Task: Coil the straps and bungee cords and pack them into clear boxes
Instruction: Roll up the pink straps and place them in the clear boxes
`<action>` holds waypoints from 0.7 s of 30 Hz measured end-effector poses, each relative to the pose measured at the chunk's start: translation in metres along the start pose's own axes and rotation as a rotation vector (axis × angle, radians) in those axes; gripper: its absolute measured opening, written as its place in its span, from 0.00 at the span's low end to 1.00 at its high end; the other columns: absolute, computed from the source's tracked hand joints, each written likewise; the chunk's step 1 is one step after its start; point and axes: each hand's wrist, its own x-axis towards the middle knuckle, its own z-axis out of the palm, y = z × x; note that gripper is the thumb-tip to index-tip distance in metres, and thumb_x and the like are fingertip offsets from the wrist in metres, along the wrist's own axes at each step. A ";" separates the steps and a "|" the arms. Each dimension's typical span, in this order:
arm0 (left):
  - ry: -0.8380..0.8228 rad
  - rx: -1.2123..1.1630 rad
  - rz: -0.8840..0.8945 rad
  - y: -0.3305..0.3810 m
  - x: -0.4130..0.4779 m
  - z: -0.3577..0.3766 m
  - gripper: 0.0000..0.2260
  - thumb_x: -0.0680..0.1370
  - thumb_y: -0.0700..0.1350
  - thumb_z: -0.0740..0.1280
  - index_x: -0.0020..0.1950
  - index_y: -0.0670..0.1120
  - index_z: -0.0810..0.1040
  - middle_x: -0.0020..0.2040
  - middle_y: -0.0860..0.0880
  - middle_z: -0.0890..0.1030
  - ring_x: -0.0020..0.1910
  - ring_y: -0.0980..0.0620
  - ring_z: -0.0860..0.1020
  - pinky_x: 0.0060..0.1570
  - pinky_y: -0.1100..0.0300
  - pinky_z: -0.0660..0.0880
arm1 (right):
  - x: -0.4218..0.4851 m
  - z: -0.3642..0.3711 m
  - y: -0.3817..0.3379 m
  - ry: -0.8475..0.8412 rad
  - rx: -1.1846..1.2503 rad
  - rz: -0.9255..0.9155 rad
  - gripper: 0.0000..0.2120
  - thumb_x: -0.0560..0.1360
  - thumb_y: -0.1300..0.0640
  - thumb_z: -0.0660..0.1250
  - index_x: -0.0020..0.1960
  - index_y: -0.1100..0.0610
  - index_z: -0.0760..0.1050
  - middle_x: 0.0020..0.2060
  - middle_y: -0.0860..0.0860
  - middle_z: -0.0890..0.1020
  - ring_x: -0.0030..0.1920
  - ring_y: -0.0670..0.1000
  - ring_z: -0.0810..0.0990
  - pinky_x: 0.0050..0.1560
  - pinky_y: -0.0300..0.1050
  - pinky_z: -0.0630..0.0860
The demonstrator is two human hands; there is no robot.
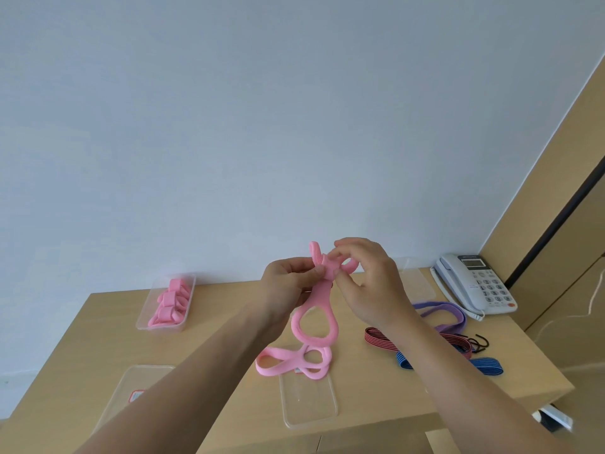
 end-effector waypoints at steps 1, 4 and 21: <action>-0.011 -0.002 0.010 0.001 -0.001 -0.002 0.09 0.81 0.38 0.69 0.59 0.39 0.85 0.54 0.36 0.86 0.50 0.42 0.84 0.56 0.48 0.79 | 0.002 0.000 -0.001 -0.053 0.003 0.021 0.14 0.73 0.66 0.71 0.56 0.55 0.81 0.54 0.47 0.81 0.53 0.49 0.78 0.53 0.28 0.68; -0.025 0.005 0.024 0.003 -0.005 -0.009 0.09 0.80 0.35 0.69 0.59 0.38 0.84 0.55 0.39 0.87 0.54 0.42 0.85 0.59 0.49 0.80 | 0.006 0.000 -0.004 -0.175 0.018 0.066 0.11 0.74 0.62 0.71 0.55 0.54 0.81 0.51 0.45 0.82 0.51 0.45 0.79 0.52 0.36 0.73; -0.243 0.164 -0.195 0.012 -0.035 -0.064 0.31 0.75 0.72 0.66 0.61 0.48 0.85 0.58 0.38 0.85 0.57 0.39 0.84 0.60 0.37 0.80 | -0.005 0.034 -0.041 -0.095 -0.037 0.053 0.06 0.70 0.61 0.73 0.46 0.53 0.82 0.40 0.44 0.83 0.42 0.47 0.80 0.44 0.47 0.77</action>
